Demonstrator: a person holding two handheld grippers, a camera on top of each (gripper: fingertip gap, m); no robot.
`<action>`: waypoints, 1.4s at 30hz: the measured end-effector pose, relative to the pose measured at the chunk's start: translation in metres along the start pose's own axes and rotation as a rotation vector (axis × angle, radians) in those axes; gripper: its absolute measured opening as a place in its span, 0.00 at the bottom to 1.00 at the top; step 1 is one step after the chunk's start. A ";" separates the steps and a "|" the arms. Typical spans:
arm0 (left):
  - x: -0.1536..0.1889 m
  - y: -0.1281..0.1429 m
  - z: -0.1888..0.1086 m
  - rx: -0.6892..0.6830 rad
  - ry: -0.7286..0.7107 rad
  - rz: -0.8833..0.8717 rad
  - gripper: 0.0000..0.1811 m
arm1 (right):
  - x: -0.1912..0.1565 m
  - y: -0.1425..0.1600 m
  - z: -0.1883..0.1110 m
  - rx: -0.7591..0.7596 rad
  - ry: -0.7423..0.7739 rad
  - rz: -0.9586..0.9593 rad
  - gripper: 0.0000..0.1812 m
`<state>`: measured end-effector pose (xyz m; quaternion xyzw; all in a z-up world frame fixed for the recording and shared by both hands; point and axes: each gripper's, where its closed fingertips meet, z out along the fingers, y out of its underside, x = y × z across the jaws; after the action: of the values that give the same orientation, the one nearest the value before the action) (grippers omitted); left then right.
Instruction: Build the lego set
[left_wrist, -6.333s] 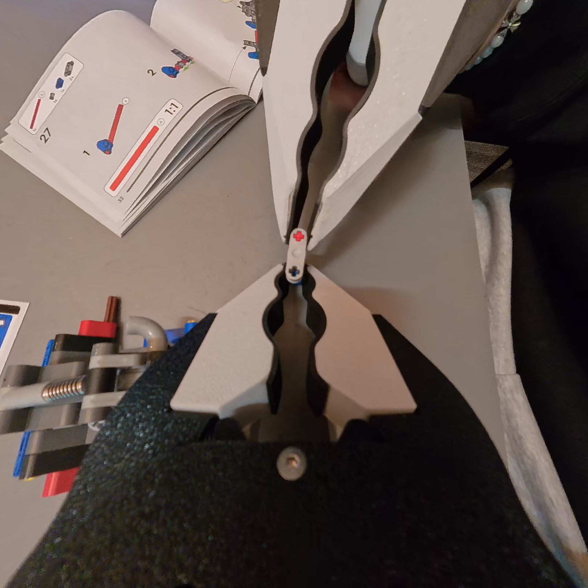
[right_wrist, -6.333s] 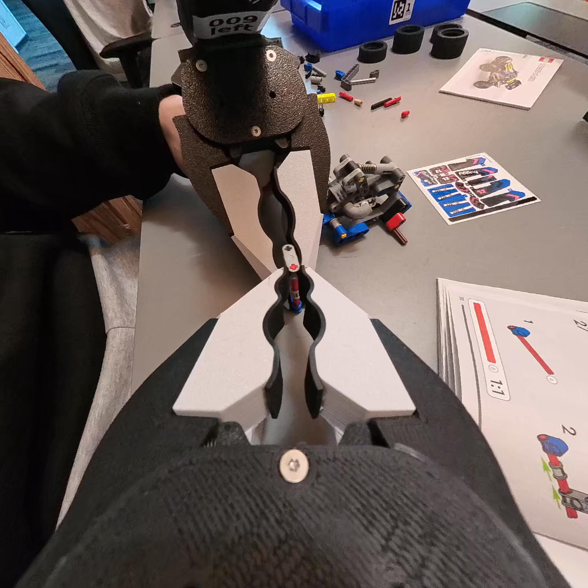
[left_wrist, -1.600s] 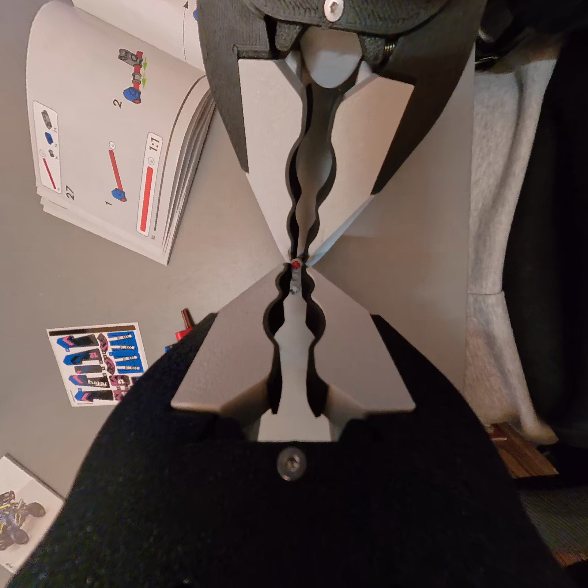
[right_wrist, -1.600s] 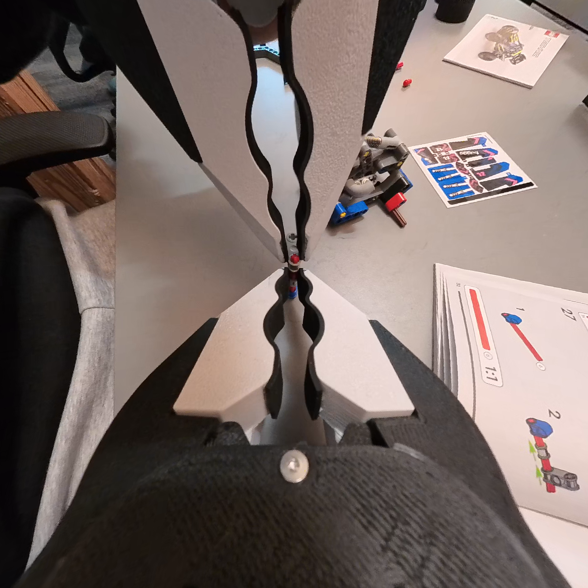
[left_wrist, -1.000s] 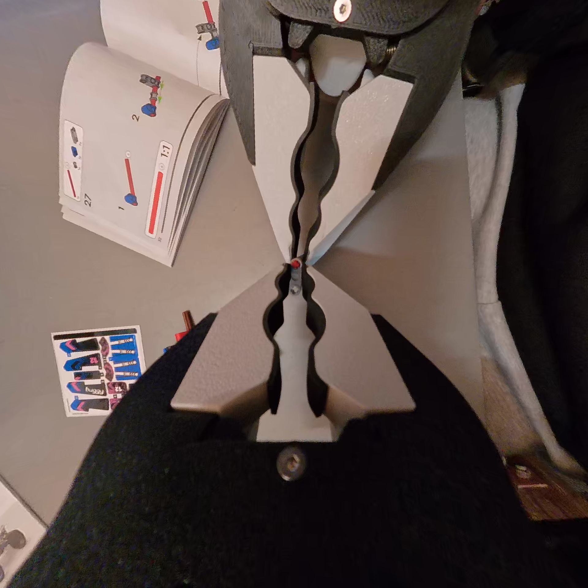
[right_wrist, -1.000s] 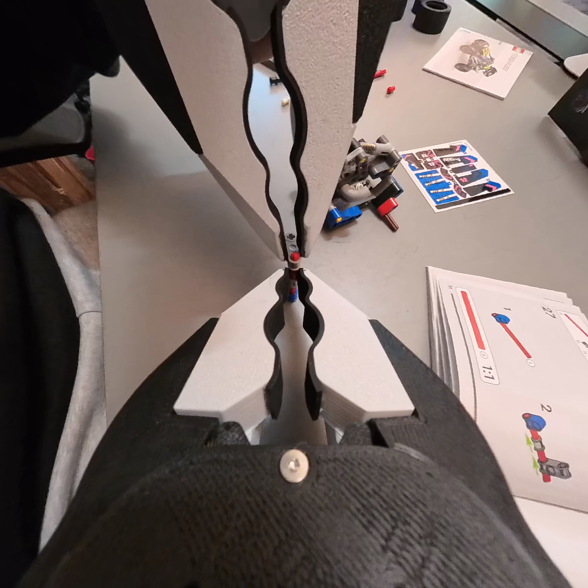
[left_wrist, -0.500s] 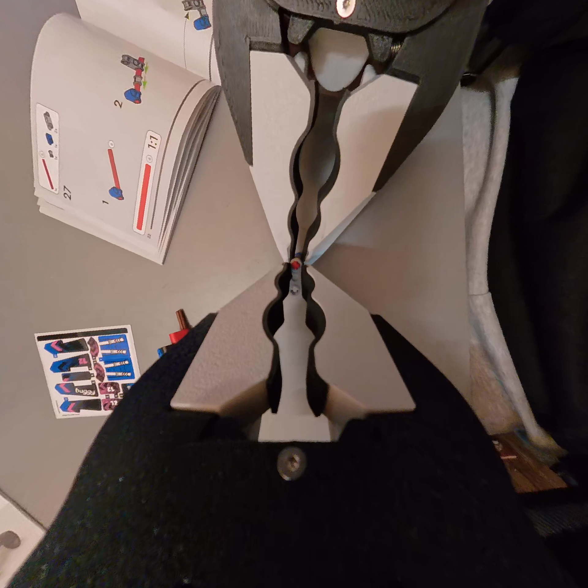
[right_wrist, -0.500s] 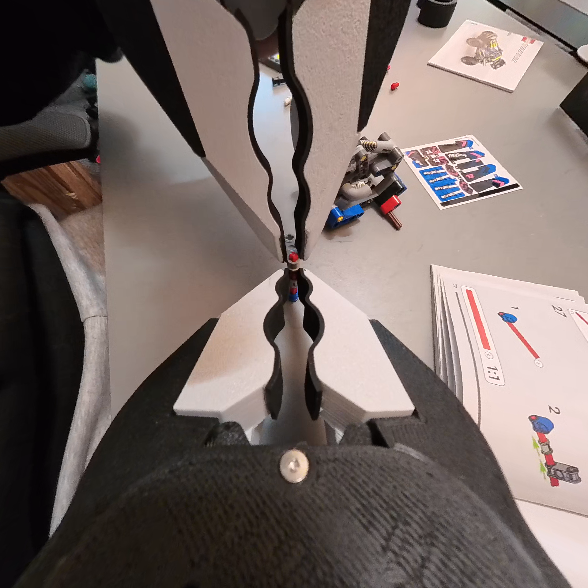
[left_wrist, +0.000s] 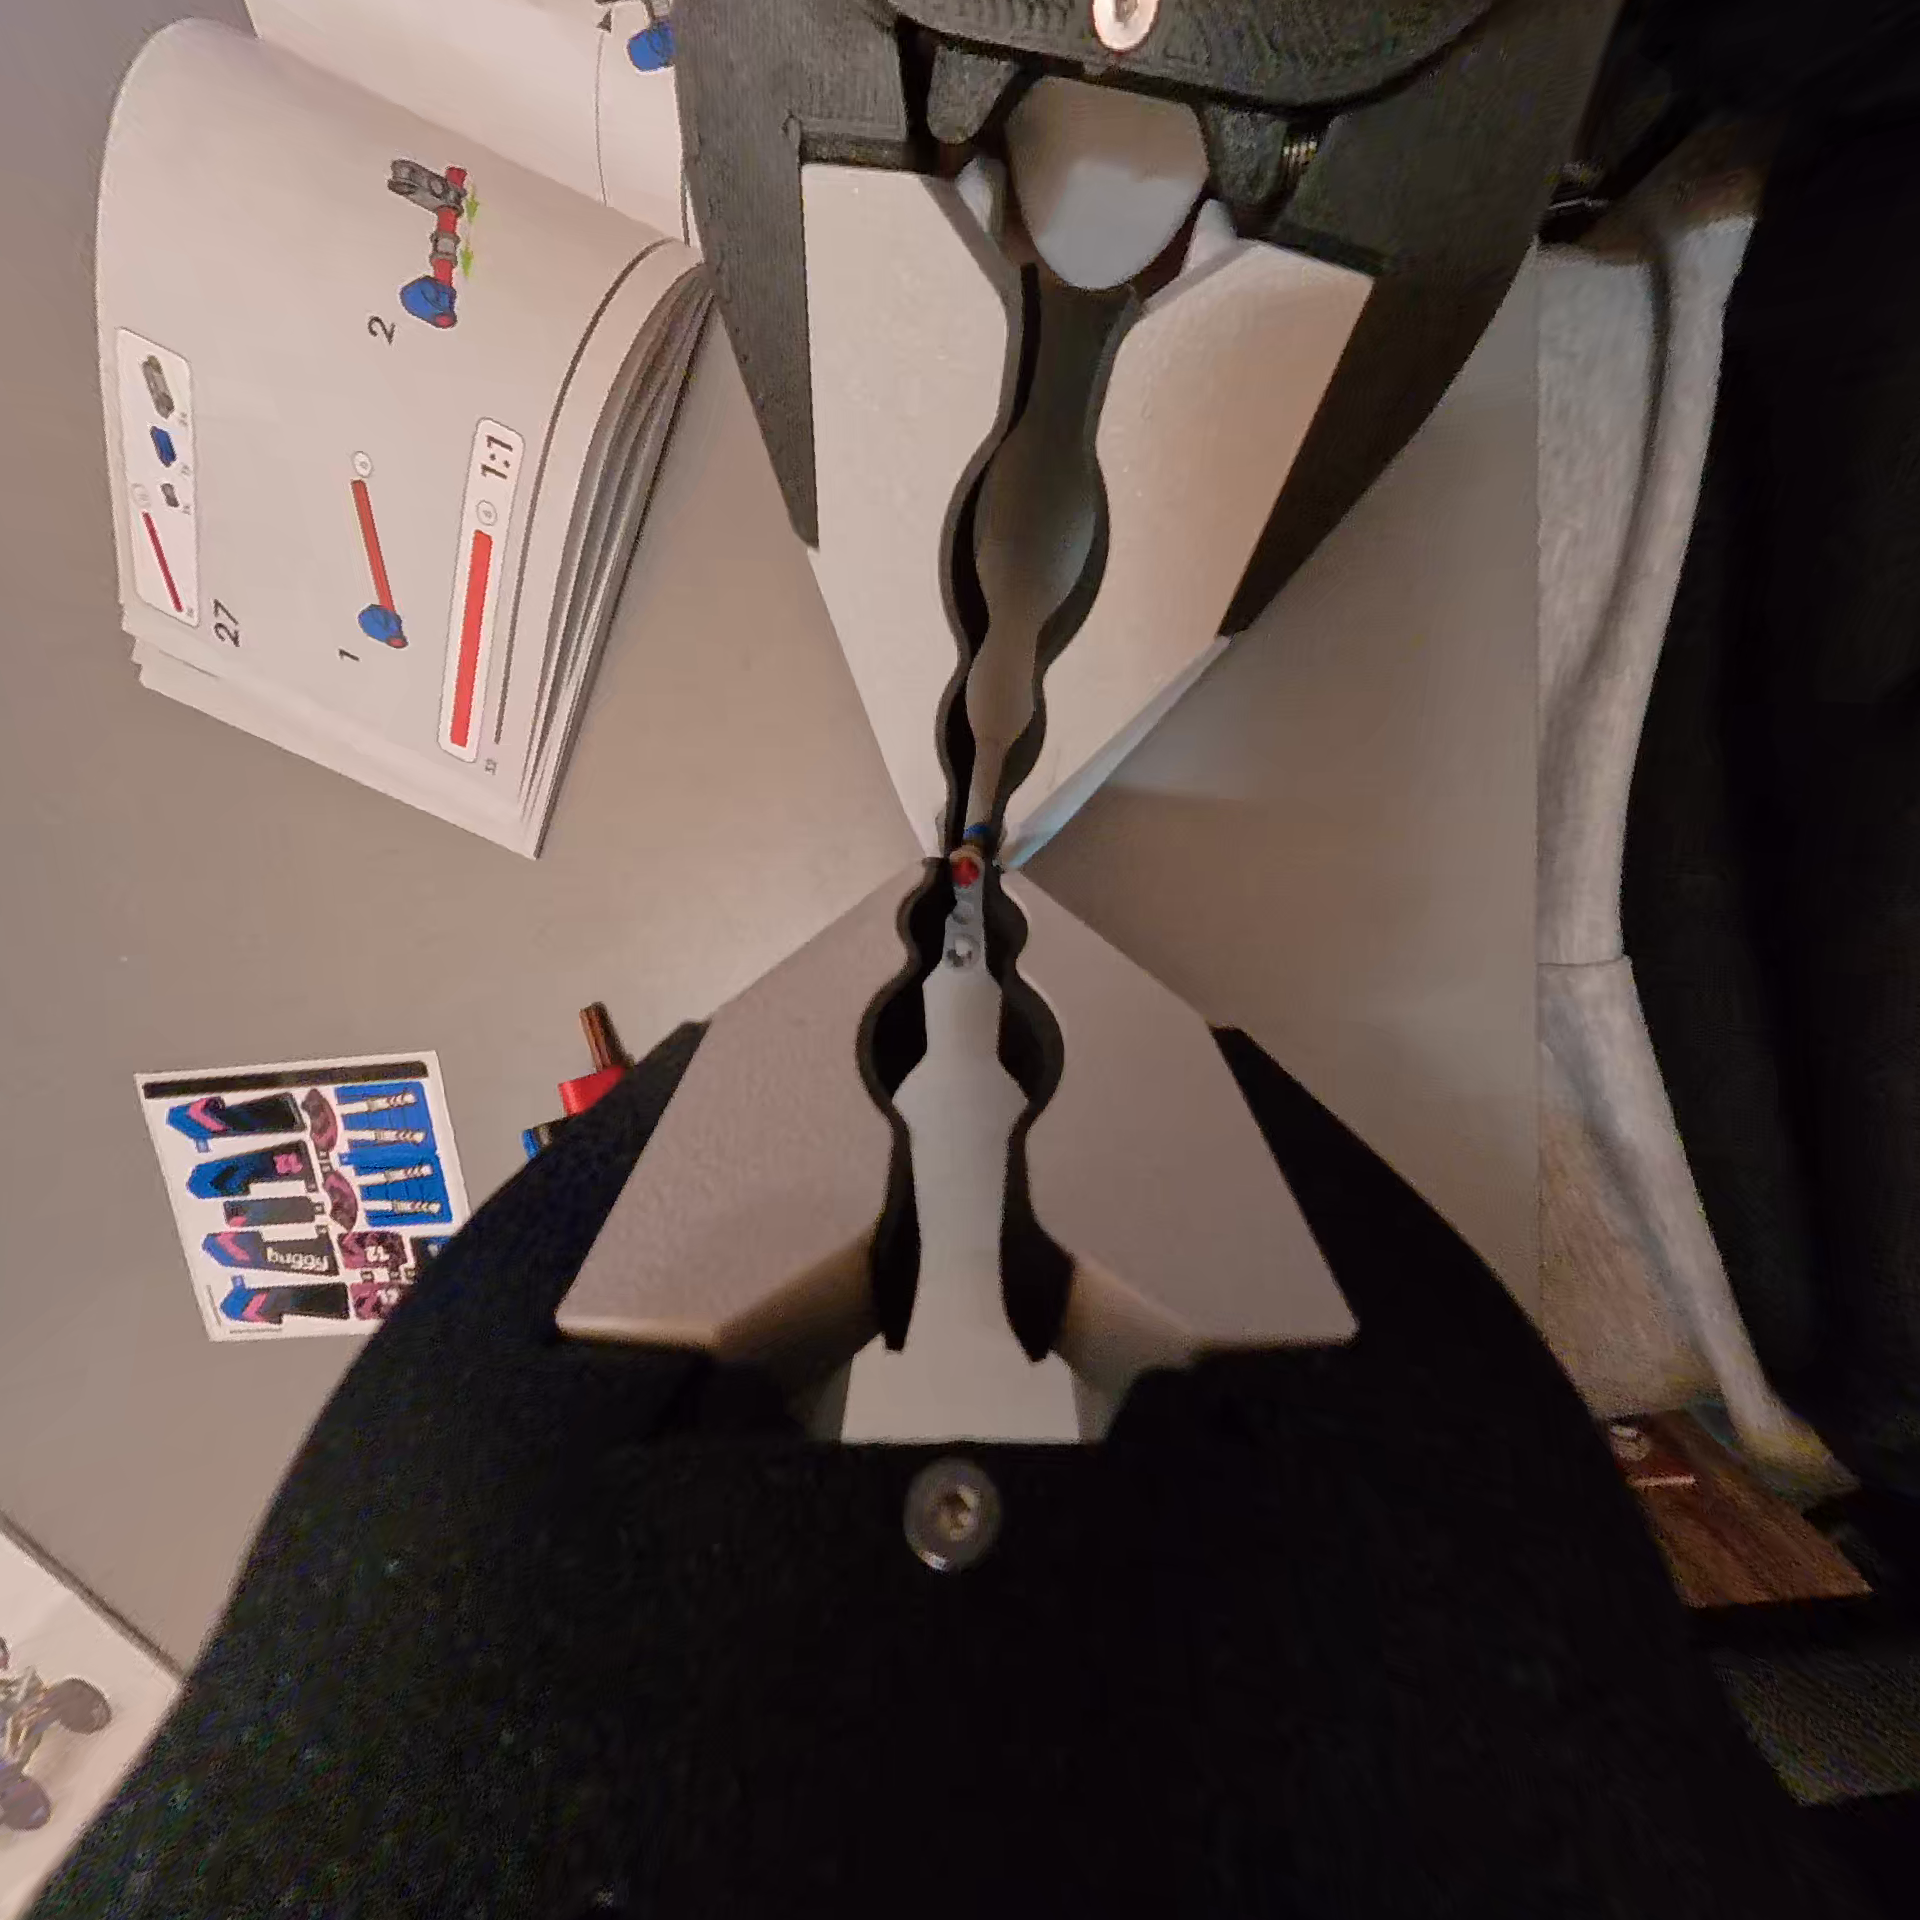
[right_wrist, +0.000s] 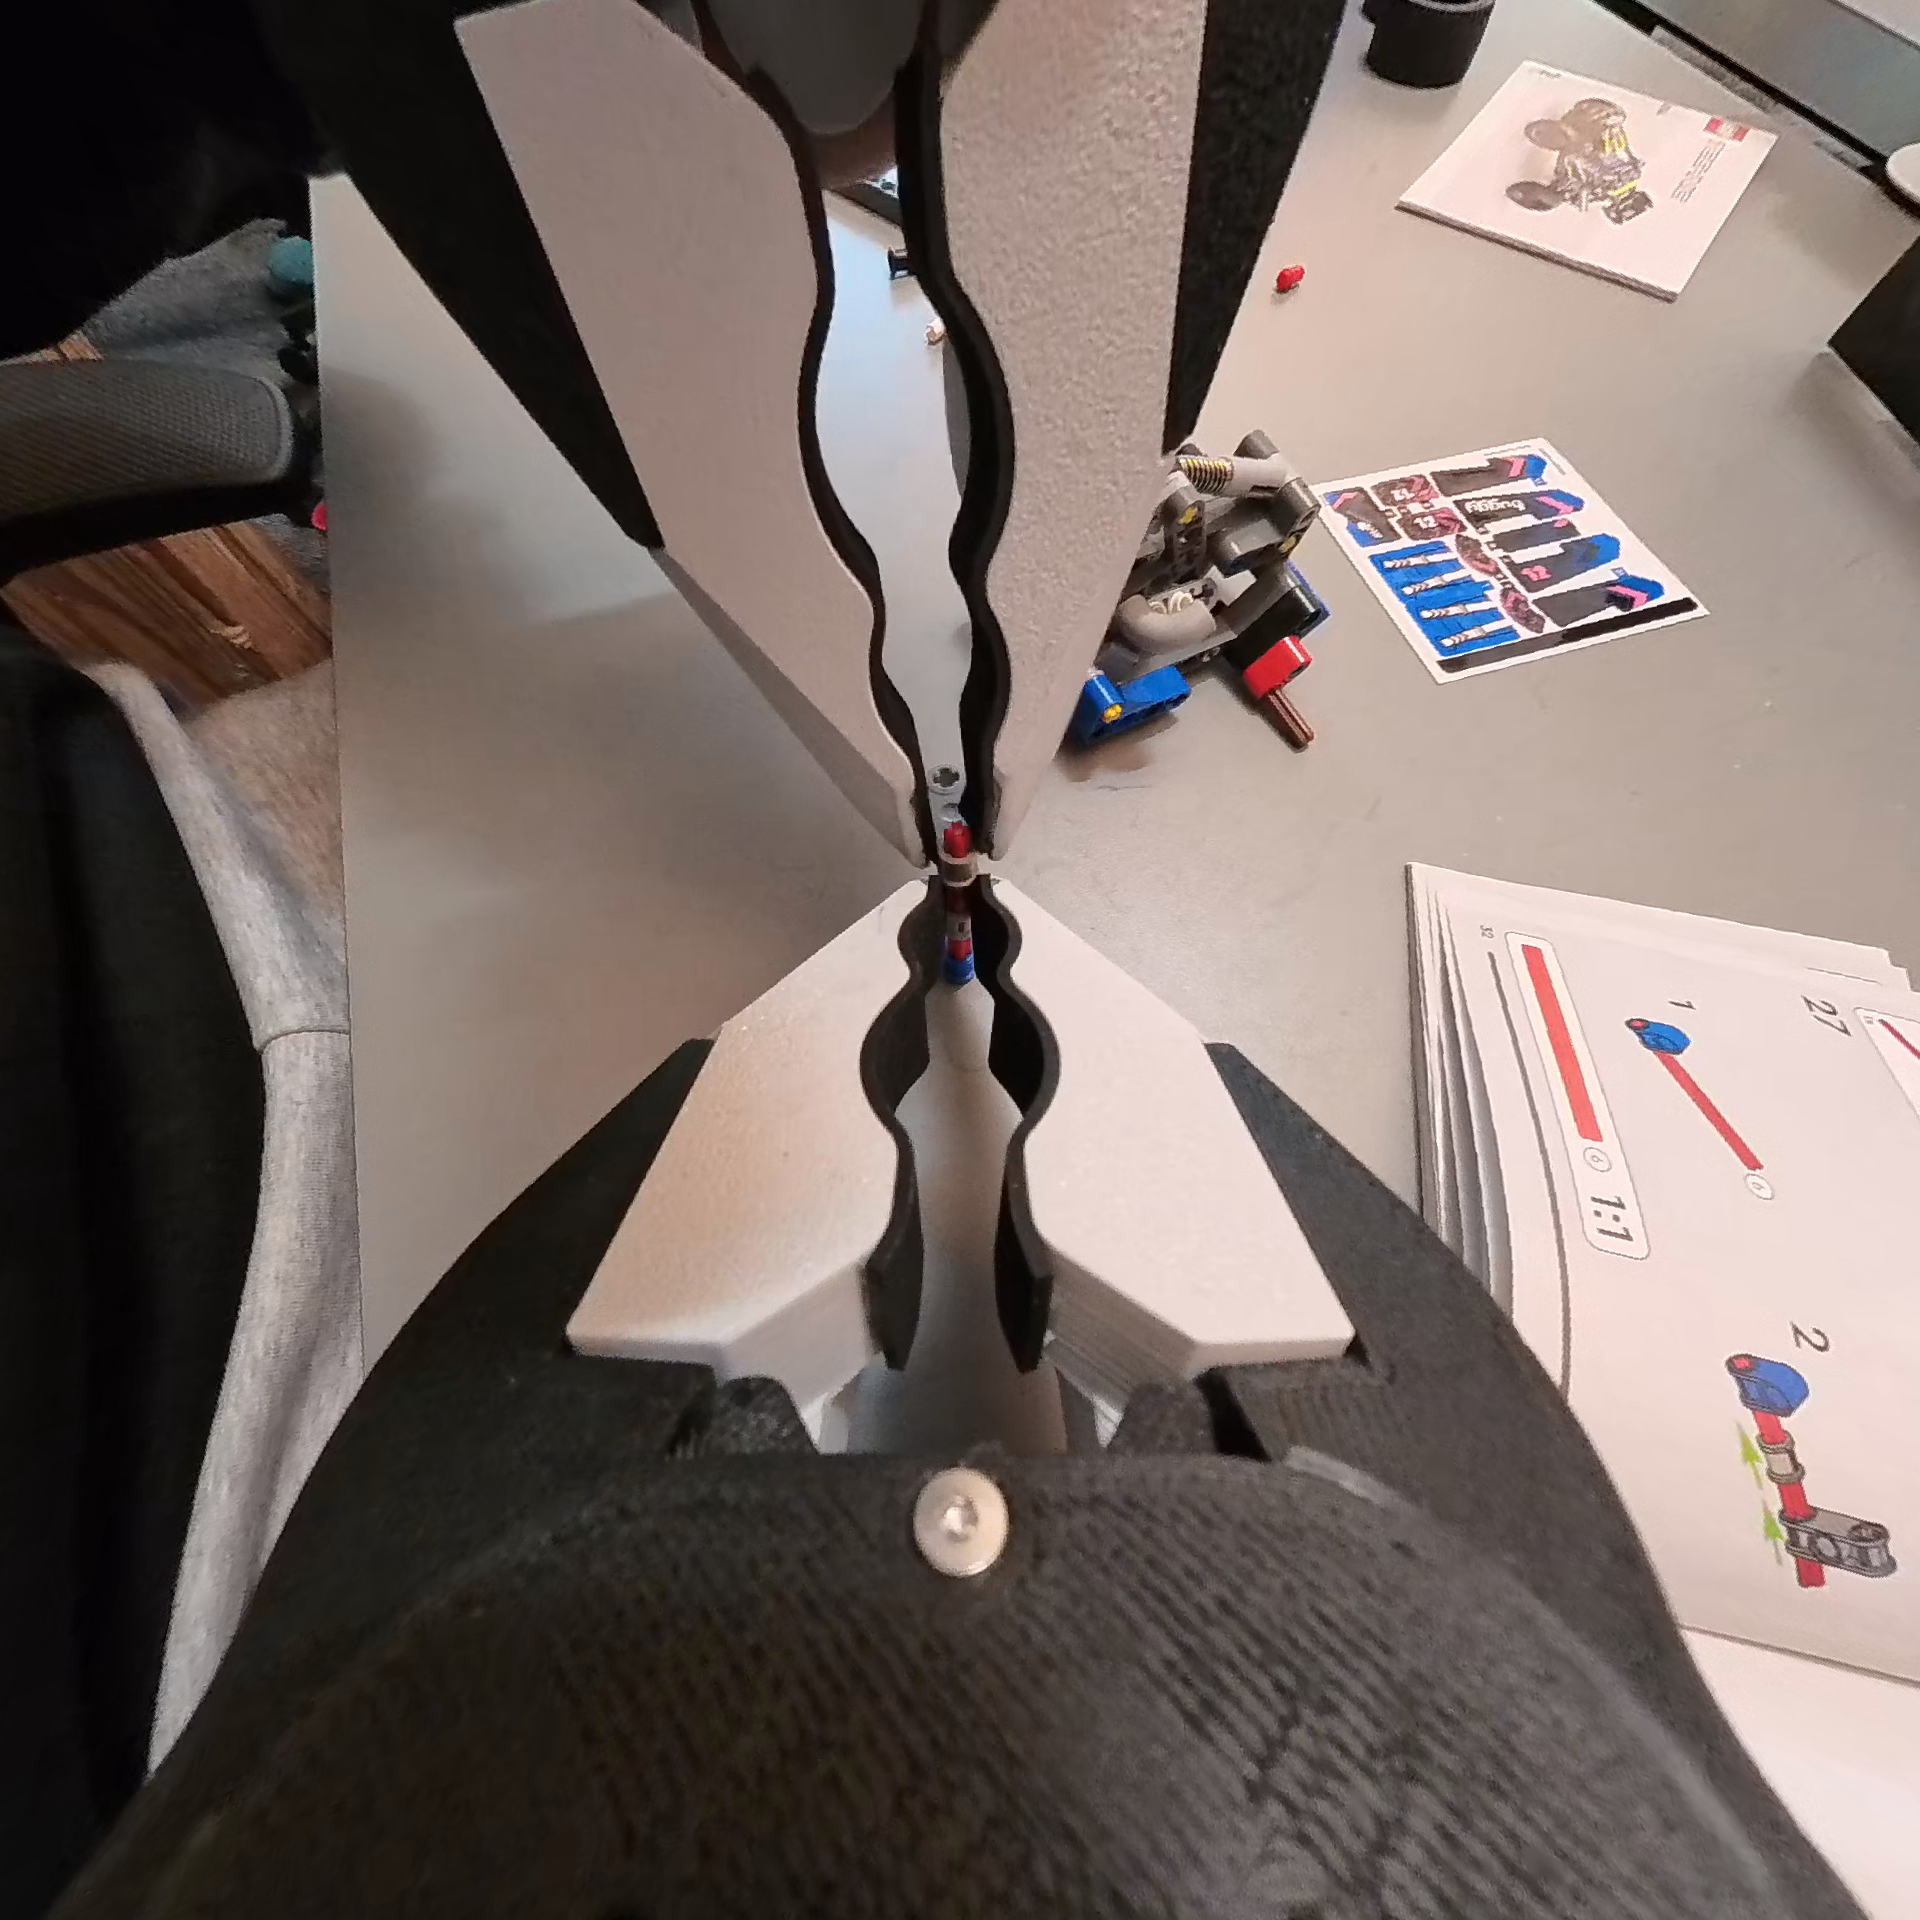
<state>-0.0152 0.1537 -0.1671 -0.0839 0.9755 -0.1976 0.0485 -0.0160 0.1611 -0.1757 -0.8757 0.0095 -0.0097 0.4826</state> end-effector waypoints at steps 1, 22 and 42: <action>0.000 0.000 0.000 0.014 0.002 -0.010 0.02 | 0.000 0.000 0.000 0.000 -0.002 0.002 0.02; -0.011 -0.030 -0.036 0.863 -0.083 -0.531 0.18 | 0.039 -0.060 -0.059 0.698 -0.334 0.803 0.01; -0.015 -0.047 -0.038 0.943 -0.108 -0.557 0.10 | 0.031 -0.064 -0.073 0.796 -0.218 0.769 0.01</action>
<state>0.0010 0.1279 -0.1132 -0.3179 0.7184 -0.6139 0.0767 0.0132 0.1324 -0.0823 -0.5557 0.2735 0.2548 0.7426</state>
